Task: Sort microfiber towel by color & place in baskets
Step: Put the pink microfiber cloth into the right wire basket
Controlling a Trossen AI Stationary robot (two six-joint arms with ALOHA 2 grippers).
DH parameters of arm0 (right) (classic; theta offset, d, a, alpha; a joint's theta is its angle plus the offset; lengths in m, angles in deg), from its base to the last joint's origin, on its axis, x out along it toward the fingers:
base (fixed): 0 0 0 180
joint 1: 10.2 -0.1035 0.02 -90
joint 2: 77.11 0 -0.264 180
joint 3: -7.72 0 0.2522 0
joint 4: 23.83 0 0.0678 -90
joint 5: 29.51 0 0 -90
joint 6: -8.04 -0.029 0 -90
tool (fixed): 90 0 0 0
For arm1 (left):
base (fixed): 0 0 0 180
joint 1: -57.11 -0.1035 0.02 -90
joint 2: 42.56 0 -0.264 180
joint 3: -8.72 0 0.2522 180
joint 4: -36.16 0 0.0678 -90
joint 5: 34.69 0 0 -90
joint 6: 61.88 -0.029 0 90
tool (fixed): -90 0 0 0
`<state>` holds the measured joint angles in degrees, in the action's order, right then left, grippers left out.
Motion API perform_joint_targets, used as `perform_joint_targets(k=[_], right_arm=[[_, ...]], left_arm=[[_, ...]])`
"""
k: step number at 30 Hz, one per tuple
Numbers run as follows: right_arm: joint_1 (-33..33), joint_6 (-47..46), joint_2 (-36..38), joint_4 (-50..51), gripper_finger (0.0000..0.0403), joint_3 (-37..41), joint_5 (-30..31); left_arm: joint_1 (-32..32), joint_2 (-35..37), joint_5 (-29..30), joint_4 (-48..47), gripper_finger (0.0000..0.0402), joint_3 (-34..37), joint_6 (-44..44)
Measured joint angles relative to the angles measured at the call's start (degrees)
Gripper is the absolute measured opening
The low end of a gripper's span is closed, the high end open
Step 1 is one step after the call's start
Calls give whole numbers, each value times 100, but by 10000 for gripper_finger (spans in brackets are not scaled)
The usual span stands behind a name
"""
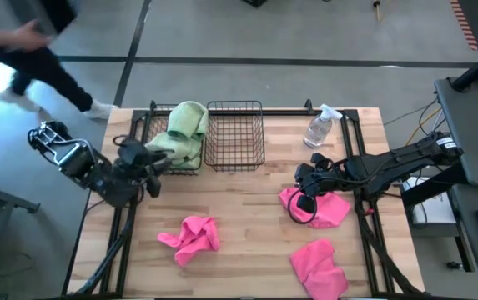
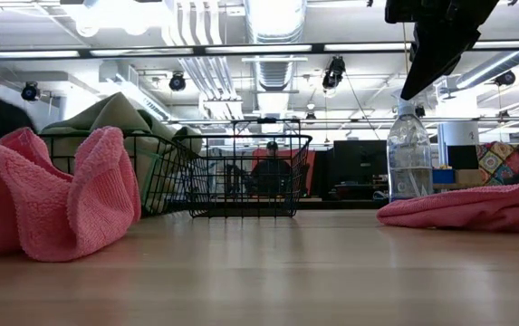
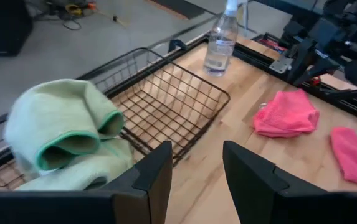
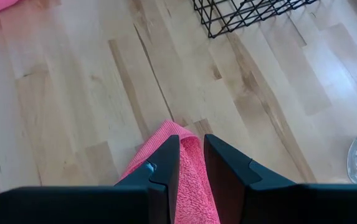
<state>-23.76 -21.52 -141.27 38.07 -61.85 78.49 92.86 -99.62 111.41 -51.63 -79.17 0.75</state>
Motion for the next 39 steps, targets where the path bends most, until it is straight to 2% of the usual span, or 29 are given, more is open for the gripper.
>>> perform_joint_targets(k=[6, 12, 20, 23, 27, 31, 35, 39], right_arm=[[0, -55, 0, -19, 68, 0, 1], [0, -296, 0, -50, 68, 0, 2], [-2, -745, 0, -51, 68, 0, 2], [0, -823, 0, -70, 68, 0, 4], [-2, -896, 0, -92, 68, 0, 6], [0, -951, 0, -100, 68, 0, 52], [-2, -1071, 0, -131, 68, 0, 433], [-2, -1088, 0, -287, 68, 0, 775]], left_arm=[[369, 2, 362, -1195, 127, 3, 1219], [385, 88, 962, -1603, 127, 304, 1429], [392, 1105, 1569, -1590, 127, 1541, 2291], [463, 1552, 1769, -1412, 127, 1897, 2292], [643, 2047, 1778, -933, 127, 2190, 1510], [872, 2489, 1377, -287, 127, 2304, 337], [1063, 2932, 1099, 306, 127, 2317, -768], [1126, 3402, 295, 871, 127, 2317, -1661]])
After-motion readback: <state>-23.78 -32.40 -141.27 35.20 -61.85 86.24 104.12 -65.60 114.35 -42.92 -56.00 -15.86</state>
